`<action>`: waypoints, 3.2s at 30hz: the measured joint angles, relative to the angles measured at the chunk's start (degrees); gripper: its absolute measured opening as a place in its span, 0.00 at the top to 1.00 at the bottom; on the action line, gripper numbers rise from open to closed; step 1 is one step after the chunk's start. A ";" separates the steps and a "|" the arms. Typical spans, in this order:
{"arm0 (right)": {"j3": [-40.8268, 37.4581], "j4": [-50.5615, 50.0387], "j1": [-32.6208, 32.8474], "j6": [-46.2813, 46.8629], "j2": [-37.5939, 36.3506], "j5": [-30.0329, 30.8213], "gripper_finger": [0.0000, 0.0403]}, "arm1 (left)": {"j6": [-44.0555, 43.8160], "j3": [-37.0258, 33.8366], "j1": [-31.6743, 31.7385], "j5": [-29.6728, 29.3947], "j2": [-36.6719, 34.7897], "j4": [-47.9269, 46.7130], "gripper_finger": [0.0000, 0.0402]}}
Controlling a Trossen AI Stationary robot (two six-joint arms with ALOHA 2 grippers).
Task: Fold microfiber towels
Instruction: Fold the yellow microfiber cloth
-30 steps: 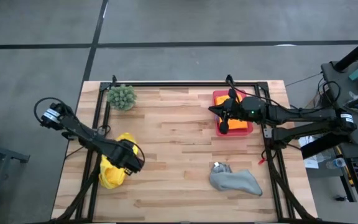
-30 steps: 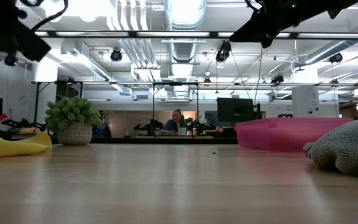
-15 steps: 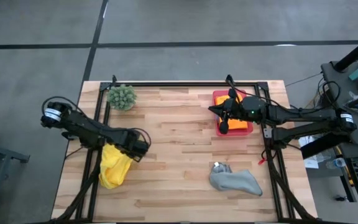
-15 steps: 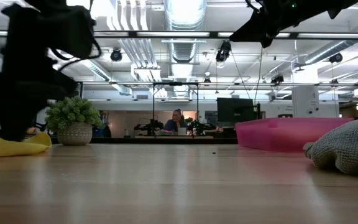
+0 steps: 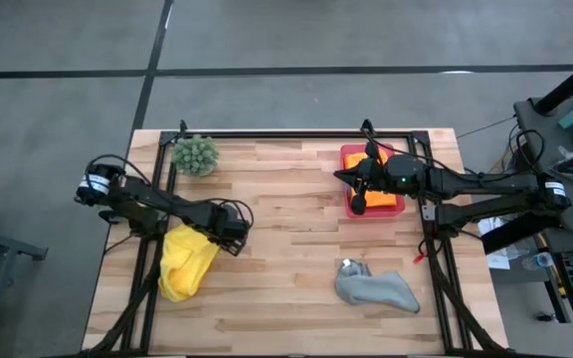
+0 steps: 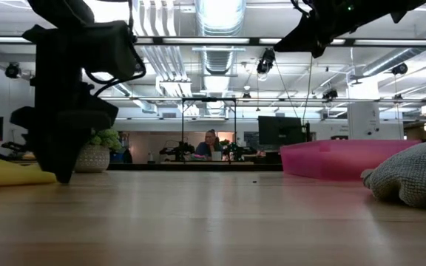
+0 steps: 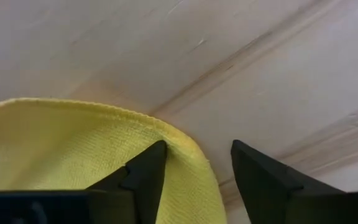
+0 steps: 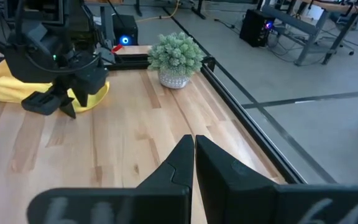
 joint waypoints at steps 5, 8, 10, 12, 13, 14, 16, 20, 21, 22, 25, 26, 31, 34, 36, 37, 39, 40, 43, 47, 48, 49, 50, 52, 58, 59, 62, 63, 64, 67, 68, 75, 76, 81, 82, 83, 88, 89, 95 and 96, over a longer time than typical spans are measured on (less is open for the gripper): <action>0.00 -0.02 0.00 -0.14 0.00 0.01 0.98 | 3.23 1.98 -0.07 -1.09 1.52 -0.46 0.78; 0.00 -0.02 0.00 -0.22 0.00 0.01 0.98 | 4.85 3.20 -0.02 -4.15 0.52 -0.24 0.95; 0.00 -0.07 0.00 -0.22 0.00 0.01 0.98 | 6.61 4.33 0.04 -6.79 -0.05 0.52 0.98; -0.02 -0.24 0.00 -0.22 0.00 0.01 0.98 | 11.70 6.15 0.11 -7.89 -1.14 1.65 0.99; -0.02 -0.33 0.00 -0.22 0.00 0.03 0.98 | 15.76 7.10 -0.02 -7.90 -1.72 3.49 0.99; -0.02 -0.48 0.00 -0.22 0.00 0.02 0.98 | 20.42 8.08 -0.37 -7.78 -2.01 5.84 1.00; -0.05 -0.52 0.00 -0.22 0.00 0.02 0.98 | 30.51 9.92 -1.57 -7.43 -2.73 10.36 1.00; -0.37 -0.50 0.00 -0.22 0.00 0.03 0.98 | 45.05 14.16 -3.41 -7.28 -5.67 15.48 1.00; -0.53 -0.55 0.00 -0.17 0.00 0.01 0.98 | 46.98 14.84 -3.50 -7.35 -6.65 16.21 1.00; -0.65 -0.47 0.00 -0.07 0.12 -0.11 0.98 | 48.59 15.48 -3.48 -7.45 -7.63 16.93 1.00; -1.05 -0.89 -0.02 -0.15 0.98 -6.42 0.97 | 52.33 17.04 -3.47 -7.52 -11.05 19.92 1.00; -1.05 -0.79 0.00 -0.10 1.48 -9.21 0.97 | 53.54 17.10 -3.48 -7.52 -12.43 21.03 1.00; -1.05 1.14 -0.02 0.63 5.46 -17.03 0.85 | 58.89 16.39 -3.48 -7.60 -17.63 27.72 1.00; -1.07 5.12 0.13 0.27 9.37 -20.94 0.74 | 61.00 16.34 -3.48 -7.67 -19.28 28.76 1.00; -1.07 9.59 0.26 -0.02 11.98 -25.10 0.66 | 61.48 16.36 -3.48 -8.07 -19.84 29.55 1.00; -0.98 12.01 0.42 -0.07 13.29 -27.33 0.62 | 61.45 16.36 -3.48 -8.89 -20.06 29.38 1.00; -0.42 14.98 0.64 -0.19 15.34 -30.78 0.54 | 61.30 16.34 -3.48 -10.94 -20.28 29.17 1.00; -0.17 15.34 0.86 -0.84 16.09 -31.69 0.51 | 61.26 16.34 -3.48 -12.22 -20.28 29.32 1.00; 0.39 15.67 2.54 -3.57 17.26 -32.32 0.44 | 59.87 16.34 -3.45 -15.26 -20.28 29.11 1.00; 0.37 18.24 6.52 -2.55 18.84 -25.78 0.40 | 58.64 16.31 -3.41 -18.50 -20.28 29.06 1.00; 0.37 19.40 7.56 -1.97 19.24 -22.14 0.40 | 58.63 16.31 -3.41 -18.89 -20.28 29.09 1.00; 0.37 20.29 8.56 -1.18 19.70 -18.52 0.40 | 58.62 16.31 -3.41 -19.19 -20.28 29.09 1.00; 0.37 20.84 9.36 -0.86 20.18 -15.73 0.40 | 58.60 16.31 -3.40 -19.42 -20.28 29.08 1.00; 0.37 22.69 10.55 0.75 21.49 -12.72 0.41 | 58.55 16.29 -3.41 -19.73 -20.28 29.09 1.00; 0.37 29.88 11.13 4.99 25.74 -10.04 0.44 | 58.57 16.23 -3.41 -19.98 -20.28 29.10 1.00; 0.37 30.58 11.13 5.07 26.57 -8.62 0.44 | 58.57 16.21 -3.41 -19.98 -20.28 29.06 1.00; 0.77 30.75 11.08 4.37 28.66 -6.54 0.45 | 58.57 16.13 -3.41 -19.98 -20.29 29.06 1.00; 1.12 30.92 11.08 3.91 29.37 -6.54 0.48 | 58.57 16.09 -3.41 -19.98 -20.30 29.06 1.00; 1.42 30.93 11.12 3.42 29.92 -6.52 0.51 | 58.57 16.03 -3.41 -19.98 -20.30 29.04 1.00; 2.31 30.52 11.54 1.45 30.98 -6.46 0.71 | 58.43 15.70 -3.41 -19.98 -20.46 27.91 1.00; 2.40 29.96 11.70 0.43 30.99 -6.46 0.80 | 58.25 15.64 -3.41 -19.96 -20.53 27.10 1.00; 5.79 19.20 12.30 -2.49 28.68 -6.45 0.98 | 52.89 15.48 -3.41 -18.84 -21.04 19.74 0.91; 6.37 17.40 12.40 -2.86 28.60 -6.43 0.98 | 52.37 15.48 -3.41 -18.80 -21.06 19.03 0.87; 8.79 14.90 13.79 -5.65 29.16 -6.26 0.98 | 52.22 15.37 -3.45 -18.67 -20.77 18.56 0.68; 9.23 14.82 14.01 -5.99 29.20 -6.28 0.98 | 52.21 15.36 -3.45 -18.63 -20.68 18.47 0.65; 9.58 14.82 14.27 -6.08 29.29 -5.84 0.98 | 52.18 15.26 -3.45 -18.61 -20.66 18.45 0.61; 10.63 12.69 14.72 -5.53 29.65 -4.89 0.98 | 47.54 12.05 -3.45 -16.62 -19.50 20.50 0.51; 10.60 12.38 14.75 -5.32 29.68 -4.89 0.98 | 47.31 10.74 -3.47 -14.98 -18.95 21.00 0.50; 8.09 11.72 14.76 -4.23 29.73 -4.91 0.98 | 45.11 3.88 -5.78 -5.01 -12.56 33.12 0.50; 7.73 11.73 14.75 -4.02 29.73 -4.89 0.98 | 45.20 3.83 -6.53 -4.46 -10.98 34.73 0.50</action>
